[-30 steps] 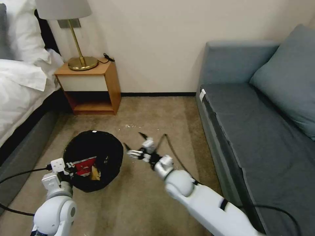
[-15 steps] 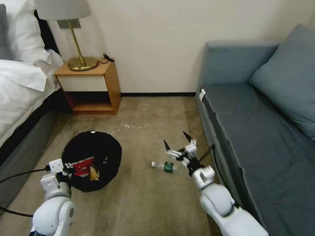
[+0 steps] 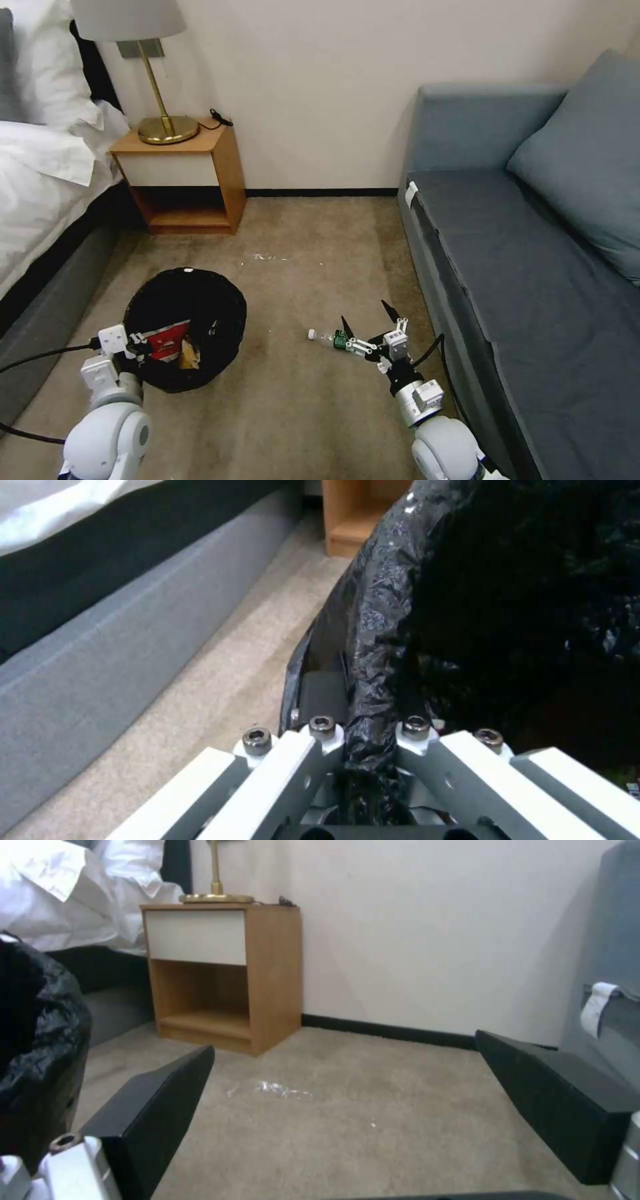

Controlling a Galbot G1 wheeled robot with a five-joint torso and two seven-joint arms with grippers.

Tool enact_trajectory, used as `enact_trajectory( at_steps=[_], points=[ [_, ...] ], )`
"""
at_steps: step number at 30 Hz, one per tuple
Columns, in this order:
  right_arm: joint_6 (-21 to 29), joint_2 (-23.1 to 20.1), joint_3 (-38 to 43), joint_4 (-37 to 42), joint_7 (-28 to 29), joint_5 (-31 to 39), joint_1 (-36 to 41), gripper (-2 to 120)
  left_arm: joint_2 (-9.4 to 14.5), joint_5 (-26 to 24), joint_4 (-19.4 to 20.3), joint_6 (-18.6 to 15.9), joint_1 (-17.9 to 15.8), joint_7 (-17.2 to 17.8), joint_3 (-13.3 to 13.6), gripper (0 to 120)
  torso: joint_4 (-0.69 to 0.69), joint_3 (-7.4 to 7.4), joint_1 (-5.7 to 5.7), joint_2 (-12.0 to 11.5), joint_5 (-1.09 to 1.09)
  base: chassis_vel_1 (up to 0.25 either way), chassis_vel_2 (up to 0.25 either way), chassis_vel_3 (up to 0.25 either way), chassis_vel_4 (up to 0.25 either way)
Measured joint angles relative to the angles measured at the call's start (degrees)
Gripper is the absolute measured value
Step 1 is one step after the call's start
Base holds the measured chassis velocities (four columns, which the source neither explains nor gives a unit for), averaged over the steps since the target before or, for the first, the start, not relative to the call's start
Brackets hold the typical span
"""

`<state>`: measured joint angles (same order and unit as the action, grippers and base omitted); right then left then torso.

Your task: Pick up the trash bin, then pick up the garbage on the floor and place it into the trash bin.

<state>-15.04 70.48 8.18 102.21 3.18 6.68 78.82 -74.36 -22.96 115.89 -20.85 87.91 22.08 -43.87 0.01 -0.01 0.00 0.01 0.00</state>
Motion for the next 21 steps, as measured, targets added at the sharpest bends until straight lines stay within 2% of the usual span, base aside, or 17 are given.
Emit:
enact_trajectory(
  at_steps=[21],
  points=[
    [0.5,0.5,-1.5,-2.0,-1.0,-0.6,-3.1,100,0.6,-1.0,-0.6,0.1,-0.4,0.0,0.0,3,-0.01,0.01,-0.01,0.0,0.00,-0.101,0.104,0.103,-0.106]
  ],
)
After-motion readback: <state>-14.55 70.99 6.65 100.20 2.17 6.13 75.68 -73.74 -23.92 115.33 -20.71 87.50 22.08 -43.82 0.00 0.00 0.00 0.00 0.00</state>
